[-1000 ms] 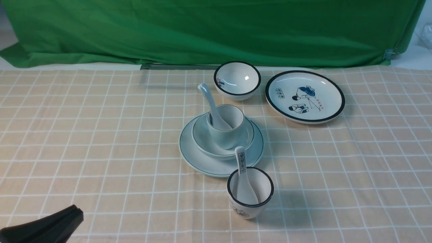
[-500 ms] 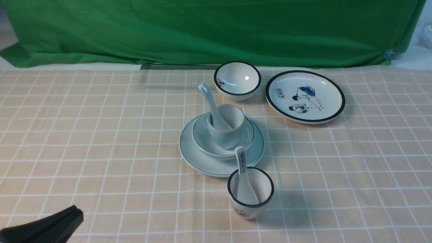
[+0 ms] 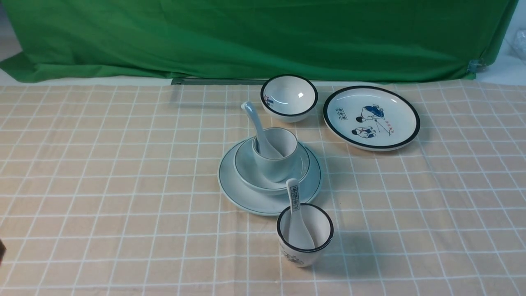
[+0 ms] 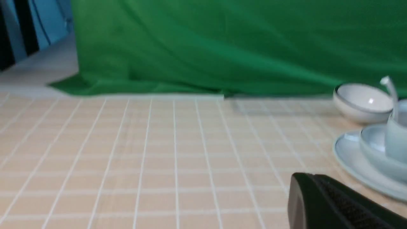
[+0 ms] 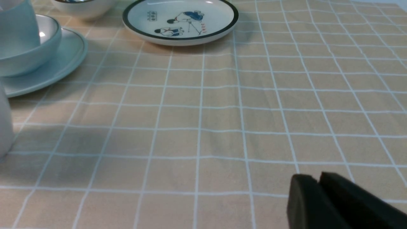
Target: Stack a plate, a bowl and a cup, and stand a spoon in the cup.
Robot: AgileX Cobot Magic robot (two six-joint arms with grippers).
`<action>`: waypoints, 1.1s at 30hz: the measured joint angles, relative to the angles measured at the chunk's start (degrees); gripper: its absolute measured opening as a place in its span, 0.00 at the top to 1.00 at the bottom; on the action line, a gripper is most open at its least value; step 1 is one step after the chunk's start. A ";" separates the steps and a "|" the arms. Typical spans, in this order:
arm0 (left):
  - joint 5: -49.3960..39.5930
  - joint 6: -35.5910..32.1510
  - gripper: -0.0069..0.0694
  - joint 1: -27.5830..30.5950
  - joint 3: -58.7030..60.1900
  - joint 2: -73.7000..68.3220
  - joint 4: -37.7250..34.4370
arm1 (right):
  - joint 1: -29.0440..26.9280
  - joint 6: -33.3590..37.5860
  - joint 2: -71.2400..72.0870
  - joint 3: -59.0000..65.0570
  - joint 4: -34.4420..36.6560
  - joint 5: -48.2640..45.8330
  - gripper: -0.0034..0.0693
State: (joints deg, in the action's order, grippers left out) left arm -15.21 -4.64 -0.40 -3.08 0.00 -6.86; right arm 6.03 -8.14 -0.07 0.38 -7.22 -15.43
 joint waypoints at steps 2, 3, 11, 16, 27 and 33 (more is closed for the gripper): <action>-0.72 0.00 0.90 0.52 2.46 0.02 -0.98 | 0.00 0.00 0.00 0.02 0.00 0.00 0.81; -0.94 0.00 0.90 0.52 2.92 0.02 -1.50 | 0.00 0.00 0.00 0.02 0.00 0.00 0.81; 0.97 0.15 0.90 0.78 3.49 0.06 -4.27 | 0.00 0.00 0.00 0.02 -0.05 0.00 0.79; 0.96 0.15 0.90 0.78 3.49 0.06 -4.27 | 0.00 0.00 0.00 0.02 -0.05 0.00 0.78; 0.96 0.15 0.90 1.05 3.49 0.06 -4.27 | 0.00 0.00 0.00 0.02 -0.05 0.00 0.75; 0.98 0.15 0.90 1.10 3.49 0.06 -4.11 | 0.00 0.00 0.00 0.02 -0.05 0.00 0.73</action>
State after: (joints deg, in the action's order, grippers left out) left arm -14.23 -4.49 0.70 0.41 0.06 -10.96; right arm 6.03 -8.14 -0.07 0.41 -7.27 -15.43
